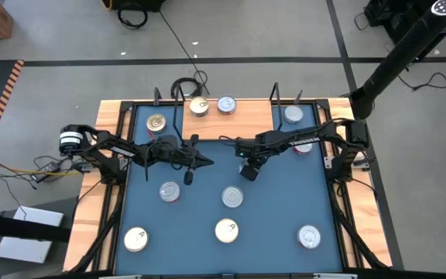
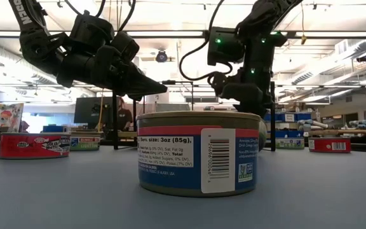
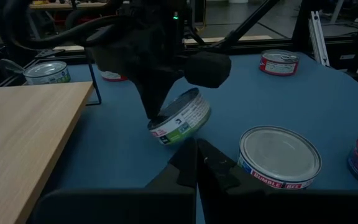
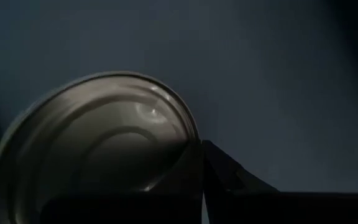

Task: Stack canned seafood by type on shelf
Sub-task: Put the bottom right white tuna can on the shelf

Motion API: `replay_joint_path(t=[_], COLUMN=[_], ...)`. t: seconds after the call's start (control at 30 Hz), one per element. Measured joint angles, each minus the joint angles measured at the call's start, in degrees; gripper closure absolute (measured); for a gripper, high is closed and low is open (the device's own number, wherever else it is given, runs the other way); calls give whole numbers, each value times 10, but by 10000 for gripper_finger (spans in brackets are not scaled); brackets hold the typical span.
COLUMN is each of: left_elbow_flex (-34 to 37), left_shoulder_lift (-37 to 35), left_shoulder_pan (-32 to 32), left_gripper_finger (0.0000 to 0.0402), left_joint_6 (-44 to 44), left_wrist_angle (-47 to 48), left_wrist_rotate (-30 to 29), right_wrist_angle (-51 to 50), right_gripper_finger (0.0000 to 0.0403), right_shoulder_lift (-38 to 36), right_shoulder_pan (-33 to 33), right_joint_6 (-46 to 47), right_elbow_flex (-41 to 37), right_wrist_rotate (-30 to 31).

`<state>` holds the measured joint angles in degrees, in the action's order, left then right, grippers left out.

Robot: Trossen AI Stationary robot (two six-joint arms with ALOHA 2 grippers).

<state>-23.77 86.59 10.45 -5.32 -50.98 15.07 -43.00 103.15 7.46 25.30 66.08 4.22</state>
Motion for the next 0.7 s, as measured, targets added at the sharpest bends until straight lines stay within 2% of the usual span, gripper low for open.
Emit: replay_joint_path(t=[0.7], left_elbow_flex=[0], left_shoulder_lift=[0], left_shoulder_pan=[0], left_gripper_finger=[396], left_joint_6=[0], left_wrist_angle=[0], left_wrist_rotate=[0], right_wrist_angle=[30], right_gripper_finger=[394], right_shoulder_lift=[-1], right_shoulder_pan=[48], right_joint_6=[-60], right_elbow_flex=[1], right_wrist_rotate=[-14])
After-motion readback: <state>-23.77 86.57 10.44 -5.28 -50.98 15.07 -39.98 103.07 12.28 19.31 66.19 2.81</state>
